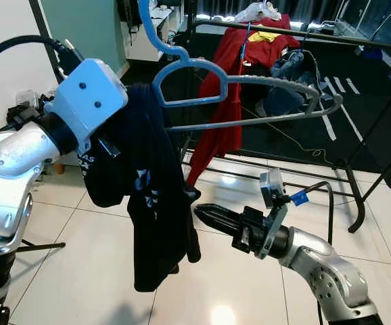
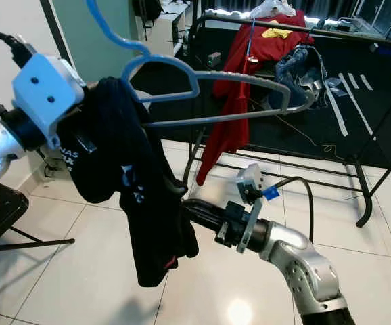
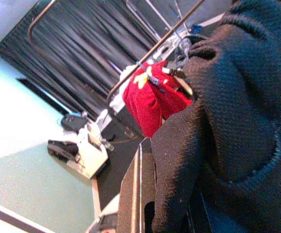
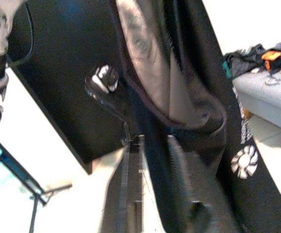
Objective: Hang hanger
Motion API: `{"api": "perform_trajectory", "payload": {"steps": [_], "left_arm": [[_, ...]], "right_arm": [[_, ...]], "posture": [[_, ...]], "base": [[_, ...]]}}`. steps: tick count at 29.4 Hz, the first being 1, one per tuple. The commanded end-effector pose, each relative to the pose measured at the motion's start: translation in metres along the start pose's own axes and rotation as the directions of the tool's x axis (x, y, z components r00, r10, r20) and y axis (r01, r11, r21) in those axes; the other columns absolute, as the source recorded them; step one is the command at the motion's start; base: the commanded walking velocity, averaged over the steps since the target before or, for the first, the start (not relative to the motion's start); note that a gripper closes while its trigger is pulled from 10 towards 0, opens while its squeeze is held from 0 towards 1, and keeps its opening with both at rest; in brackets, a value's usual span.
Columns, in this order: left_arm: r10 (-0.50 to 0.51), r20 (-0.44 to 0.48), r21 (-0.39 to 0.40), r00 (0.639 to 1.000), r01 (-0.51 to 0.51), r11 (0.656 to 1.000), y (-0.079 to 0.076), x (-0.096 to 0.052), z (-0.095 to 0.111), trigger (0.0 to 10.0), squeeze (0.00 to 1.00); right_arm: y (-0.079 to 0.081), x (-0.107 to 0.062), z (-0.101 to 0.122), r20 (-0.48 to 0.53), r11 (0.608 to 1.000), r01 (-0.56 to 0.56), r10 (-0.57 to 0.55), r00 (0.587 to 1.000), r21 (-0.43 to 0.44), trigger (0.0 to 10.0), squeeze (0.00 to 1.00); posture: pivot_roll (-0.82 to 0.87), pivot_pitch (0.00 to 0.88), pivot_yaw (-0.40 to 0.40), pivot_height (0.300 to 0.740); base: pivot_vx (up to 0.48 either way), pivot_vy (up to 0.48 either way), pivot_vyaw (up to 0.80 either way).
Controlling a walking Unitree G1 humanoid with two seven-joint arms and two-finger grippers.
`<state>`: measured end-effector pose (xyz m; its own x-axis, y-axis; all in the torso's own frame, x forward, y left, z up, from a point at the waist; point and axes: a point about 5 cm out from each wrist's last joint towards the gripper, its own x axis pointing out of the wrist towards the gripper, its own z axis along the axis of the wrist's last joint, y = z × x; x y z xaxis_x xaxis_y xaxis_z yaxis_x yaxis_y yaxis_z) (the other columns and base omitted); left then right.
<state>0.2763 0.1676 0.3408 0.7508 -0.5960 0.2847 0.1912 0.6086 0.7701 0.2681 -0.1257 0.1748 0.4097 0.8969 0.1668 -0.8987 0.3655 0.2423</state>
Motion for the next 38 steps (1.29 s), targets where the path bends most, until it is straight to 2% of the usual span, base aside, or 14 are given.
{"api": "perform_trajectory", "payload": {"steps": [1, 9, 18, 19, 29, 30, 31, 32, 38], "left_arm": [[0.006, 0.03, 0.009, 1.0, -0.007, 1.0, 0.0, 0.001, 0.008, 10.0, 0.0], [0.005, 0.04, 0.013, 0.999, -0.006, 1.0, 0.002, 0.002, 0.012, 10.0, 0.0], [0.003, 0.058, 0.024, 0.998, -0.004, 1.0, 0.003, 0.004, 0.02, 10.0, 0.0], [0.002, 0.062, 0.026, 0.998, -0.004, 1.0, 0.003, 0.005, 0.021, 10.0, 0.0], [-0.001, 0.075, 0.03, 0.997, -0.001, 1.0, 0.003, 0.007, 0.025, 10.0, 0.0], [0.0, 0.076, 0.03, 0.997, -0.002, 1.0, 0.003, 0.007, 0.026, 10.0, 0.0], [0.0, 0.076, 0.03, 0.997, -0.002, 1.0, 0.003, 0.007, 0.026, 10.0, 0.0], [0.001, 0.076, 0.031, 0.997, -0.003, 1.0, 0.004, 0.007, 0.026, 10.0, 0.0], [0.009, 0.078, 0.037, 0.997, -0.012, 0.999, 0.007, 0.007, 0.027, 10.0, 0.0]], "right_arm": [[-0.001, -0.003, 0.005, 0.028, 1.0, 0.013, -0.014, 1.0, 0.012, 10.0, 1.0], [-0.002, -0.007, 0.006, 0.023, 1.0, 0.016, -0.016, 1.0, 0.003, 10.0, 1.0], [0.002, 0.0, -0.002, -0.015, 1.0, 0.003, -0.003, 1.0, -0.01, 10.0, 1.0], [0.002, 0.003, -0.002, -0.018, 1.0, -0.004, 0.004, 1.0, -0.011, 10.0, 0.0], [0.0, 0.013, 0.001, -0.006, 1.0, -0.01, 0.01, 1.0, -0.017, 10.0, 0.0], [-0.001, 0.015, 0.001, -0.004, 1.0, -0.011, 0.011, 1.0, -0.019, 2.5, 0.0], [-0.001, 0.015, 0.001, -0.004, 1.0, -0.011, 0.011, 1.0, -0.019, 2.5, 0.0], [-0.001, 0.016, 0.001, -0.004, 1.0, -0.012, 0.011, 1.0, -0.02, 0.0, 0.0], [-0.001, 0.017, 0.001, 0.0, 1.0, -0.003, 0.003, 1.0, -0.028, 0.0, 0.0]], "posture": [[-0.05, 0.069, -0.021, 0.74], [-0.06, 0.075, -0.019, 0.74], [-0.05, 0.075, -0.022, 0.74], [-0.04, 0.074, -0.024, 0.74], [-0.04, 0.075, -0.024, 0.74], [-0.04, 0.076, -0.024, 0.74], [-0.04, 0.076, -0.024, 0.74], [-0.04, 0.076, -0.023, 0.74], [-0.04, 0.078, -0.022, 0.74]], "base": [[0.0, 0.0, 0.0], [0.0, 0.0, 0.0], [0.0, 0.0, 0.0], [0.0, 0.0, 0.0], [0.0, 0.0, 0.0], [0.0, 0.0, 0.0], [0.0, 0.0, 0.0], [0.0, 0.0, 0.0], [0.0, 0.0, 0.0]]}}
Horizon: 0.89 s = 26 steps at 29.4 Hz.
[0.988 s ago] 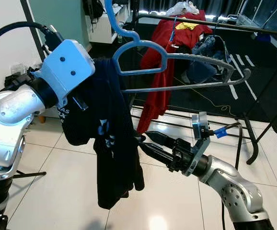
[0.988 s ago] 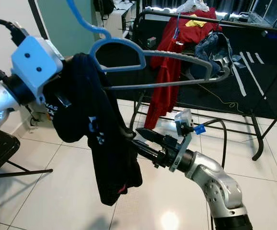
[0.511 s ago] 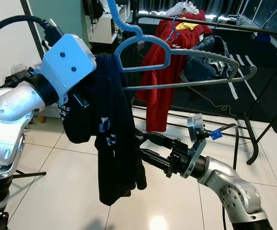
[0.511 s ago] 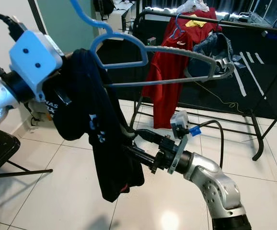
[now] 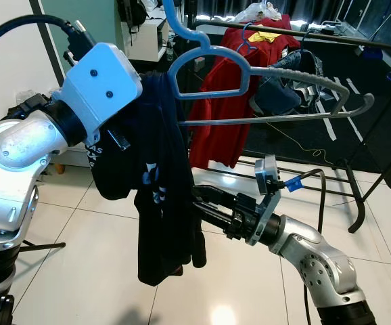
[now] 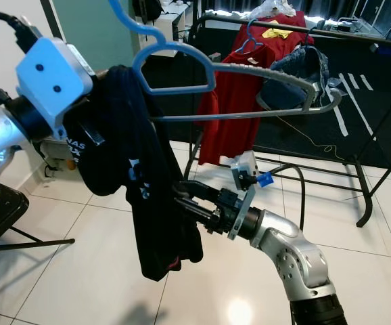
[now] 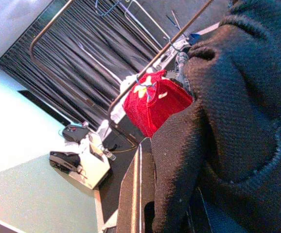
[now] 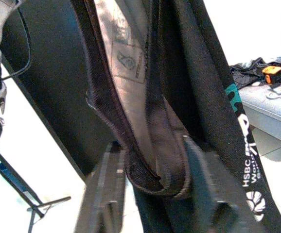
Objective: Hang hanger
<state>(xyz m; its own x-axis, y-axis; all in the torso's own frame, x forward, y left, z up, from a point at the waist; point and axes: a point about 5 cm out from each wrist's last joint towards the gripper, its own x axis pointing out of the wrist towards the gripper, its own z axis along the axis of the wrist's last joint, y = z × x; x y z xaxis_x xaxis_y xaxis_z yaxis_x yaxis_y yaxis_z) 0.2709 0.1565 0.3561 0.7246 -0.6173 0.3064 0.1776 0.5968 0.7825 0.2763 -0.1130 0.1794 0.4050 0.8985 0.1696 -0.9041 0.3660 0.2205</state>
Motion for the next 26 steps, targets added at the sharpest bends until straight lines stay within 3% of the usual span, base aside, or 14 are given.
{"api": "perform_trajectory", "payload": {"steps": [1, 18, 26], "left_arm": [[0.013, 0.038, 0.017, 0.999, -0.014, 1.0, 0.004, 0.0, 0.009, 10.0, 0.0], [0.04, 0.002, 0.031, 0.999, -0.04, 0.999, 0.012, -0.004, 0.002, 10.0, 0.0], [-0.049, -0.205, 0.072, 0.978, 0.065, 0.995, 0.012, -0.027, -0.034, 10.0, 0.0]], "right_arm": [[0.0, 0.001, -0.001, -0.001, 1.0, 0.004, -0.004, 1.0, -0.008, 0.0, 0.0], [-0.004, 0.0, -0.001, -0.004, 0.999, 0.025, -0.025, 1.0, -0.029, 0.0, 0.0], [-0.021, -0.015, 0.019, 0.023, 0.988, 0.119, -0.117, 0.993, -0.1, 0.0, 0.0]], "posture": [[-0.04, 0.078, -0.022, 0.74], [-0.04, 0.077, -0.022, 0.74], [-0.05, 0.077, -0.021, 0.74]], "base": [[0.0, 0.0, 0.0], [0.0, 0.0, 0.0], [0.0, 0.0, 0.0]]}}
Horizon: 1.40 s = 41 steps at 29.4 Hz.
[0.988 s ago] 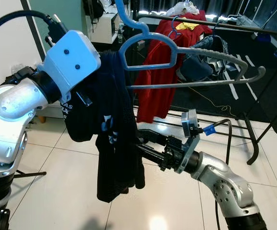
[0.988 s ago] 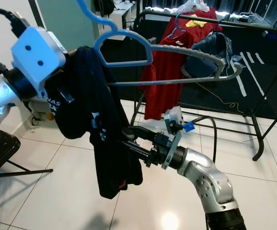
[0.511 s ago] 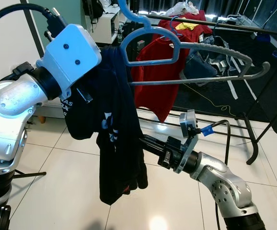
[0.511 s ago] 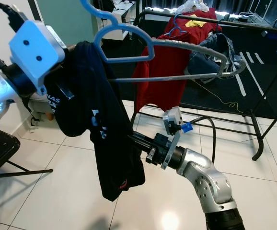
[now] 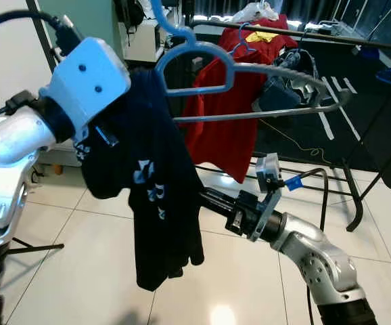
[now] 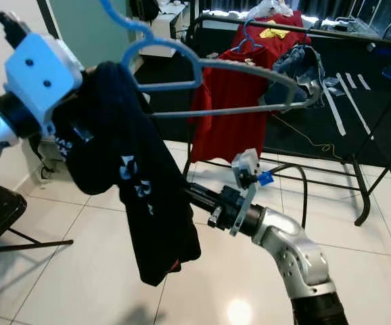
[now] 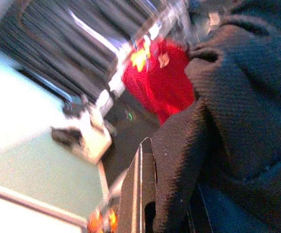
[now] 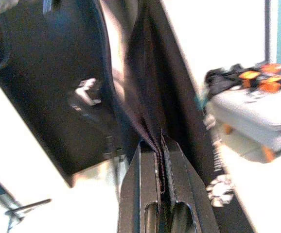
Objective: Hang hanger
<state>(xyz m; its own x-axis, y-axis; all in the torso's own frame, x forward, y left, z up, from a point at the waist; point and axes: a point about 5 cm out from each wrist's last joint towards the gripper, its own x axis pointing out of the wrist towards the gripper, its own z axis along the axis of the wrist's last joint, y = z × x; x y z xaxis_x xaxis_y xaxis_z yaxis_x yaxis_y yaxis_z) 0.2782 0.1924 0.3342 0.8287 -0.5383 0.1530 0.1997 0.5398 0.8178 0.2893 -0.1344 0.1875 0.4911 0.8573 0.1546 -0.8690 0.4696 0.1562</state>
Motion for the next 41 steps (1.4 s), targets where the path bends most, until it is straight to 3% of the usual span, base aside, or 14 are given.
{"api": "perform_trajectory", "payload": {"steps": [1, 2, 6, 12, 19, 25, 27, 33, 39, 41], "left_arm": [[-0.036, -0.062, 0.023, 0.997, 0.037, 0.999, 0.004, -0.011, -0.011, 10.0, 0.0], [-0.099, -0.125, -0.01, 0.987, 0.098, 0.995, 0.0, -0.021, -0.023, 10.0, 0.0], [-0.194, -0.214, -0.064, 0.957, 0.184, 0.981, -0.008, -0.039, -0.039, 10.0, 0.0], [-0.251, -0.264, -0.11, 0.931, 0.23, 0.967, -0.011, -0.052, -0.047, 10.0, 0.0], [-0.246, -0.285, -0.092, 0.927, 0.229, 0.969, -0.001, -0.06, -0.048, 10.0, 0.0], [-0.304, -0.309, -0.059, 0.901, 0.301, 0.952, 0.004, -0.067, -0.044, 10.0, 0.0], [-0.325, -0.379, 0.009, 0.866, 0.355, 0.935, 0.011, -0.072, -0.045, 10.0, 0.0], [-0.337, -0.457, 0.06, 0.823, 0.406, 0.912, 0.022, -0.077, -0.051, 10.0, 0.0], [-0.349, -0.491, 0.067, 0.798, 0.434, 0.898, 0.025, -0.082, -0.055, 10.0, 0.0], [-0.397, -0.531, 0.045, 0.748, 0.493, 0.869, 0.026, -0.088, -0.06, 10.0, 0.0]], "right_arm": [[-0.012, -0.008, 0.011, 0.022, 0.997, 0.061, -0.06, 0.998, -0.043, 0.0, 0.0], [-0.022, -0.017, 0.02, 0.037, 0.991, 0.115, -0.113, 0.993, -0.074, 0.0, 0.0], [-0.034, -0.028, 0.034, 0.062, 0.976, 0.184, -0.178, 0.982, -0.118, 0.0, 0.0], [-0.035, -0.031, 0.036, 0.067, 0.97, 0.202, -0.195, 0.979, -0.133, 0.0, 0.0], [-0.033, -0.029, 0.031, 0.062, 0.973, 0.195, -0.189, 0.98, -0.125, 0.0, 0.0], [-0.033, -0.03, 0.031, 0.059, 0.974, 0.188, -0.182, 0.982, -0.124, 0.0, 0.0], [-0.032, -0.029, 0.03, 0.052, 0.977, 0.177, -0.172, 0.984, -0.122, 0.0, 0.0], [-0.031, -0.029, 0.029, 0.054, 0.978, 0.174, -0.168, 0.984, -0.116, 0.0, 0.0], [-0.031, -0.028, 0.029, 0.053, 0.978, 0.173, -0.168, 0.984, -0.116, 0.0, 0.0], [-0.031, -0.028, 0.03, 0.051, 0.978, 0.172, -0.167, 0.985, -0.117, 0.0, 0.0]], "posture": [[-0.05, 0.076, -0.022, 0.74], [-0.05, 0.079, -0.02, 0.74], [-0.05, 0.073, -0.016, 0.74], [-0.05, 0.074, -0.016, 0.74], [-0.05, 0.074, -0.015, 0.74], [-0.05, 0.077, -0.019, 0.74], [-0.05, 0.078, -0.018, 0.74], [-0.05, 0.081, -0.019, 0.74], [-0.05, 0.081, -0.019, 0.74], [-0.06, 0.083, -0.024, 0.74]], "base": [[0.0, 0.0, 0.0], [0.0, 0.0, 0.0], [0.0, 0.0, 0.0], [0.0, 0.0, 0.0], [0.0, 0.0, 0.0], [0.0, 0.0, 0.0], [0.0, 0.0, 0.0], [0.0, 0.0, 0.0], [0.0, 0.0, 0.0], [0.0, 0.0, 0.0]]}}
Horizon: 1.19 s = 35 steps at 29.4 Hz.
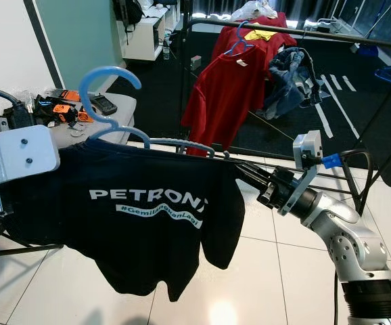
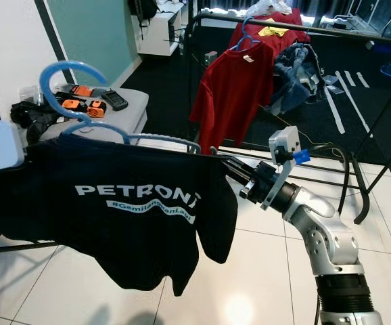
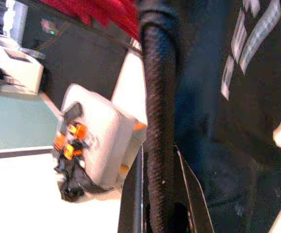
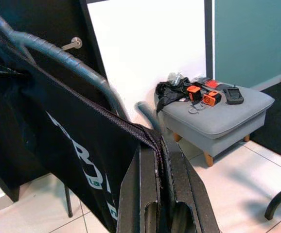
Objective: Hang hanger
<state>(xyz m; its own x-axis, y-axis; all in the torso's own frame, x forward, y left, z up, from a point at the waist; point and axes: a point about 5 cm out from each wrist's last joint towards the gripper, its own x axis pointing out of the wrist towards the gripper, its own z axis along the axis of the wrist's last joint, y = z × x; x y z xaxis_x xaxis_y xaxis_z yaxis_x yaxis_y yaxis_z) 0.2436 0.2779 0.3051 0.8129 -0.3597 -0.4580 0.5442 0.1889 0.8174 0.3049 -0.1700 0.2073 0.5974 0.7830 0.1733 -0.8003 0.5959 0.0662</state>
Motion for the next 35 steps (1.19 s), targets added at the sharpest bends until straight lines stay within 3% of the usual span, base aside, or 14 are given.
{"api": "perform_trajectory", "payload": {"steps": [1, 4, 7, 10, 13, 24, 35], "left_arm": [[-0.042, -0.107, 0.009, 0.993, 0.043, 0.999, 0.003, -0.009, -0.013, 10.0, 0.0], [-0.067, -0.118, 0.008, 0.991, 0.068, 0.998, 0.002, -0.009, -0.014, 10.0, 0.0], [-0.159, -0.177, 0.012, 0.971, 0.164, 0.986, -0.003, -0.007, -0.02, 10.0, 0.0], [-0.17, -0.182, 0.01, 0.969, 0.174, 0.985, -0.004, -0.006, -0.021, 10.0, 0.0], [-0.225, -0.23, 0.062, 0.947, 0.245, 0.968, -0.009, 0.004, -0.022, 10.0, 0.0], [-0.293, -0.247, 0.119, 0.924, 0.329, 0.937, -0.01, 0.013, -0.021, 10.0, 0.0], [-0.335, -0.322, 0.087, 0.886, 0.38, 0.921, -0.01, 0.005, -0.041, 10.0, 0.0]], "right_arm": [[-0.005, -0.007, 0.002, 0.006, 0.999, 0.044, -0.043, 0.999, -0.009, 0.0, 0.0], [-0.005, -0.006, 0.002, 0.006, 0.999, 0.042, -0.042, 0.999, -0.009, 0.0, 0.0], [-0.003, -0.003, 0.001, 0.001, 1.0, 0.028, -0.028, 1.0, -0.007, 0.0, 0.0], [-0.003, -0.003, 0.0, -0.001, 1.0, 0.024, -0.024, 1.0, -0.007, 0.0, 0.0], [0.005, 0.003, -0.004, -0.032, 0.999, -0.027, 0.026, 0.999, -0.024, 0.0, 0.0], [0.014, 0.008, -0.009, -0.093, 0.992, -0.097, 0.089, 0.992, -0.077, 0.0, 0.0], [0.008, 0.003, -0.006, -0.121, 0.988, -0.089, 0.074, 0.99, -0.123, 0.0, 0.0]], "posture": [[-0.06, 0.083, -0.024, 0.74], [-0.06, 0.083, -0.025, 0.74], [-0.06, 0.084, -0.027, 0.74], [-0.06, 0.084, -0.027, 0.74], [-0.06, 0.084, -0.033, 0.74], [-0.06, 0.08, -0.029, 0.74], [-0.06, 0.076, -0.031, 0.74]], "base": [[0.0, 0.0, 0.0], [0.0, 0.0, 0.0], [0.0, 0.0, 0.0], [0.0, 0.0, 0.0], [0.0, 0.0, 0.0], [0.0, 0.0, 0.0], [0.0, 0.0, 0.0]]}}
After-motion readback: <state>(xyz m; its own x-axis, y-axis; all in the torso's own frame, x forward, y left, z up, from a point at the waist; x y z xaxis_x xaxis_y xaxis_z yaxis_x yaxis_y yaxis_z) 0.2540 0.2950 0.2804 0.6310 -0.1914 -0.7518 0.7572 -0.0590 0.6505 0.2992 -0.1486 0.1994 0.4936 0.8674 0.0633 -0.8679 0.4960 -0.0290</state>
